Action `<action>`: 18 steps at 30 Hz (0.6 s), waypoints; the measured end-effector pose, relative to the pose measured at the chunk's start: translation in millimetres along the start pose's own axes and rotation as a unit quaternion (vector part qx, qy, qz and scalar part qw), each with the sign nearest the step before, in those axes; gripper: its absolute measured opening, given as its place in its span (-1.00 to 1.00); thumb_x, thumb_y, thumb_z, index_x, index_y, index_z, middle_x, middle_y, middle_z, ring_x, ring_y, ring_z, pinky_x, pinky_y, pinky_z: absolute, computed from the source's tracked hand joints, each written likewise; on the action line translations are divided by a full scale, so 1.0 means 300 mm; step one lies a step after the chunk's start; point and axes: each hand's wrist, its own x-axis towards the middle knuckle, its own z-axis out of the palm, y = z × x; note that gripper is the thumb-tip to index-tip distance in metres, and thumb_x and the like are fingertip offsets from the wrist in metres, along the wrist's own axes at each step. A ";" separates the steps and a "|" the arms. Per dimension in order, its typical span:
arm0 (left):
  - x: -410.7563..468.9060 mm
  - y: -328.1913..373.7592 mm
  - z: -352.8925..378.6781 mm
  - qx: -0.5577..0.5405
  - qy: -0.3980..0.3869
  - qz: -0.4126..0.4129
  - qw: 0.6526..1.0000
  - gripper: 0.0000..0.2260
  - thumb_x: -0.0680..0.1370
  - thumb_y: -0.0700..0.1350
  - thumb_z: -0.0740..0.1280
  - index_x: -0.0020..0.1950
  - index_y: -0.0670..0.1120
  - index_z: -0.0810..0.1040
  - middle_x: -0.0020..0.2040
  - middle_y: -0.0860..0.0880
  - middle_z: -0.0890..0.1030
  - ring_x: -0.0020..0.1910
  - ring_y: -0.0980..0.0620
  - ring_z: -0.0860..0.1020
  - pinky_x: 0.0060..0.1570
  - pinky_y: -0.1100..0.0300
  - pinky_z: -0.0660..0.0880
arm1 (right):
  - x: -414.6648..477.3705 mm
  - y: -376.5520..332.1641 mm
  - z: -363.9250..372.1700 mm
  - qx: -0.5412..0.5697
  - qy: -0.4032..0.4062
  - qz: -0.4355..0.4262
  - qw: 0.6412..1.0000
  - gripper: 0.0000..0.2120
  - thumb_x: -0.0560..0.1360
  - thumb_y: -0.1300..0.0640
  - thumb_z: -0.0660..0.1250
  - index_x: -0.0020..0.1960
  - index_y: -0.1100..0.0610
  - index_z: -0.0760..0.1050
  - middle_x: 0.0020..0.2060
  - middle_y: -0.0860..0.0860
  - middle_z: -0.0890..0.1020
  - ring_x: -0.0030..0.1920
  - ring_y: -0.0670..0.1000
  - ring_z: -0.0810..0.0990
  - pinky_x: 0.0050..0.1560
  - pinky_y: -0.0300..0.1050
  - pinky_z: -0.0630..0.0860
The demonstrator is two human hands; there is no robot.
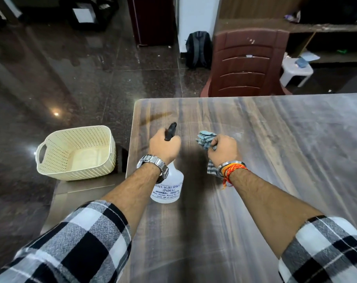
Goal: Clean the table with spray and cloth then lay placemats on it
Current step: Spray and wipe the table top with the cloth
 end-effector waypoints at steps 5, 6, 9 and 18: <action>-0.023 0.046 0.035 0.083 -0.008 -0.027 0.996 -0.83 0.53 -0.10 0.25 -0.10 -0.17 0.57 -0.11 -0.18 0.60 -0.10 -0.25 0.52 -0.15 0.12 0.35 | 0.045 0.049 -0.038 -0.007 -0.005 -0.008 1.000 -0.86 0.40 0.24 0.33 -0.21 0.05 0.40 -0.10 0.11 0.59 0.02 0.16 0.52 0.02 0.02 0.54; -0.025 0.051 0.042 0.090 -0.006 -0.041 0.995 -0.81 0.52 -0.10 0.25 -0.08 -0.19 0.58 -0.11 -0.19 0.59 -0.10 -0.26 0.51 -0.13 0.12 0.36 | 0.052 0.062 -0.045 -0.007 -0.003 -0.006 1.000 -0.86 0.40 0.24 0.33 -0.21 0.05 0.40 -0.10 0.12 0.60 0.02 0.17 0.53 0.02 0.02 0.54; -0.036 0.064 0.054 0.090 -0.002 -0.045 0.995 -0.82 0.50 -0.09 0.26 -0.16 -0.18 0.56 -0.18 -0.15 0.58 -0.16 -0.24 0.51 -0.21 0.14 0.36 | 0.064 0.099 -0.062 -0.008 -0.003 -0.003 1.000 -0.88 0.39 0.24 0.34 -0.20 0.05 0.43 -0.09 0.13 0.61 -0.01 0.17 0.55 0.00 -0.01 0.55; -0.066 0.068 0.089 0.034 -0.014 -0.015 0.999 -0.85 0.49 -0.16 0.26 -0.28 -0.14 0.44 -0.32 -0.06 0.51 -0.38 -0.09 0.49 -0.54 0.23 0.36 | 0.077 0.146 -0.092 -0.008 0.005 -0.010 1.000 -0.94 0.42 0.23 0.34 -0.16 0.10 0.48 -0.08 0.13 0.60 0.00 0.15 0.54 -0.02 -0.02 0.53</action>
